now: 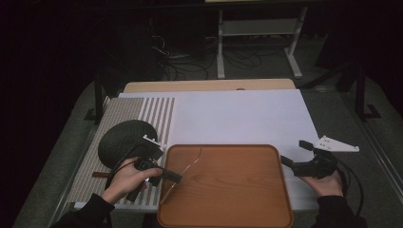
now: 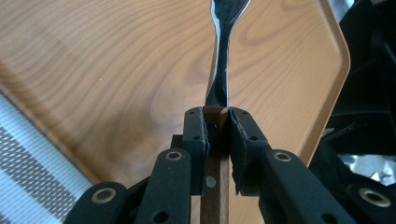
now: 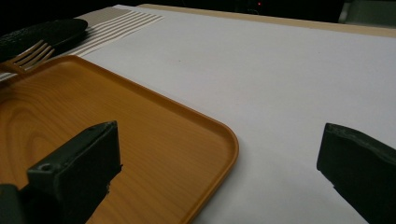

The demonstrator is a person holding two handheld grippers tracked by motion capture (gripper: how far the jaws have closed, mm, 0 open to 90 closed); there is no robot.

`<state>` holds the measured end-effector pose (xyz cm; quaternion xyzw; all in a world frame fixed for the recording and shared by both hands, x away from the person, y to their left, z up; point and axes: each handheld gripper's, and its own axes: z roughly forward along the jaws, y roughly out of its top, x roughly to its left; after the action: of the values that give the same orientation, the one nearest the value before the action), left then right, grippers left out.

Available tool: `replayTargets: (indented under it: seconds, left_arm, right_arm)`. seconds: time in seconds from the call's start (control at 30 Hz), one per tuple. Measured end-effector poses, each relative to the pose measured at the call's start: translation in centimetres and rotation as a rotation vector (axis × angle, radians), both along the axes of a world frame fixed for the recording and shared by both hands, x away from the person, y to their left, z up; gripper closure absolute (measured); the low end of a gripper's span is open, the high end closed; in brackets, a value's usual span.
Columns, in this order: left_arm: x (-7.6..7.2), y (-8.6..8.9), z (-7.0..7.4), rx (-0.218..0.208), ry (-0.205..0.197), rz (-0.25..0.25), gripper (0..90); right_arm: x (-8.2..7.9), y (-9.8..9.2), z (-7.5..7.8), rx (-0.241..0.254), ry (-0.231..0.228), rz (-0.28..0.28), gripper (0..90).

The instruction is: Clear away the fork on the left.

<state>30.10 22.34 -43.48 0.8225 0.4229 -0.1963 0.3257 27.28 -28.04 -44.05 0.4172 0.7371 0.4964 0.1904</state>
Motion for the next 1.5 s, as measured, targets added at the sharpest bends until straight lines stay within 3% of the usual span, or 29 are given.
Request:
replayTargets:
  seconds: [0.2, 0.5, 0.63, 0.77, 0.83, 0.93, 1.0, 1.13, 1.23, 1.4, 1.5]
  left_arm:
    - [0.0, -0.6, -0.7, 0.006, 0.013, 0.003, 77.0]
    - [0.2, -1.6, -0.6, -0.019, -0.038, 0.026, 70.3]
    - [0.4, -1.6, 0.2, -0.02, -0.084, 0.027, 68.1]
    - [0.8, -1.9, 1.3, -0.07, -0.144, 0.021, 65.8]
    - [1.2, -2.3, 1.7, -0.106, -0.172, 0.004, 65.0]
    - [1.6, -3.3, 2.2, -0.119, -0.218, -0.044, 64.6]
    - [1.8, -4.2, 2.2, -0.103, -0.249, -0.079, 65.4]
    - [1.8, -6.0, 2.1, -0.032, -0.307, -0.204, 78.7]
    - [1.7, -7.0, 1.9, 0.006, -0.308, -0.263, 89.6]
    - [1.8, -8.3, 0.9, 0.076, -0.302, -0.328, 89.9]
    - [1.9, -8.8, 0.3, 0.109, -0.297, -0.338, 89.9]
  right_arm:
    - [0.0, 0.0, 0.0, 0.003, -0.001, 0.0, 0.0]
    - [0.0, -0.1, 0.0, 0.009, -0.002, -0.003, 0.0]
    - [-0.1, -0.1, 0.0, 0.007, -0.002, -0.002, 0.0]
    - [0.0, -0.1, 0.0, 0.008, -0.002, -0.002, 0.0]
    - [0.0, -0.1, 0.0, 0.008, 0.0, -0.002, 0.0]
    - [0.0, 0.0, 0.0, 0.005, -0.001, 0.001, 0.0]
    - [0.0, -0.1, 0.0, 0.007, -0.001, 0.001, 0.0]
    - [0.0, -0.1, 0.0, 0.009, 0.001, 0.002, 0.0]
    - [0.0, 0.0, 0.0, 0.006, 0.001, 0.008, 0.0]
    - [0.0, 0.0, 0.0, 0.004, 0.001, 0.011, 0.0]
    - [0.0, 0.0, 0.0, 0.004, 0.001, 0.011, 0.0]
